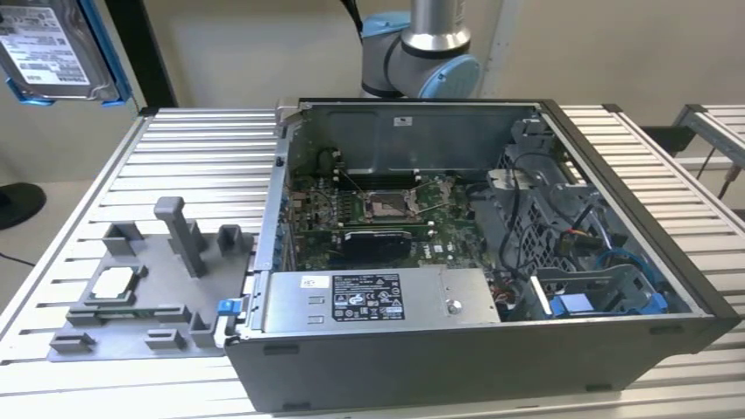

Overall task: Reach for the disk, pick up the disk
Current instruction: 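Pick up the disk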

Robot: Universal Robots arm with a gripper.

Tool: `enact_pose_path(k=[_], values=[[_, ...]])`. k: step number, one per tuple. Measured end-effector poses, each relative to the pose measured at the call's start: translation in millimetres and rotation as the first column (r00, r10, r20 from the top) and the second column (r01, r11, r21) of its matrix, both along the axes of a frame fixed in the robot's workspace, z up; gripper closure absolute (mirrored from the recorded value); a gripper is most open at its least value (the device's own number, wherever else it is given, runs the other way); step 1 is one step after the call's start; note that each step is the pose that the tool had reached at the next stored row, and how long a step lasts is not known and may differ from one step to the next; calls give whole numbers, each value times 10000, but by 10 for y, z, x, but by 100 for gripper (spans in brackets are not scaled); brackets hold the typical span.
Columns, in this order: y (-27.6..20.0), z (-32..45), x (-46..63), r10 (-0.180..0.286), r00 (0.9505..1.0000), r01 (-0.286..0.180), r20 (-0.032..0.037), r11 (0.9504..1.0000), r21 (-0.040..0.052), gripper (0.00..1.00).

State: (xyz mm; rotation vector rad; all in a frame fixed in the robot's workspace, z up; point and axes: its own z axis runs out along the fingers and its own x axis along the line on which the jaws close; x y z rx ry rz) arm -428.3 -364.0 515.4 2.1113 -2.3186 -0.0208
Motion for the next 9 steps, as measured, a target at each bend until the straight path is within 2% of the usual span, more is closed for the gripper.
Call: enact_pose_path(k=[5, 9], values=[[0, 1, 2, 1, 10000, -1, 3, 10000, 1, 100], [0, 1, 74, 0, 10000, 0, 1, 10000, 0, 100]])
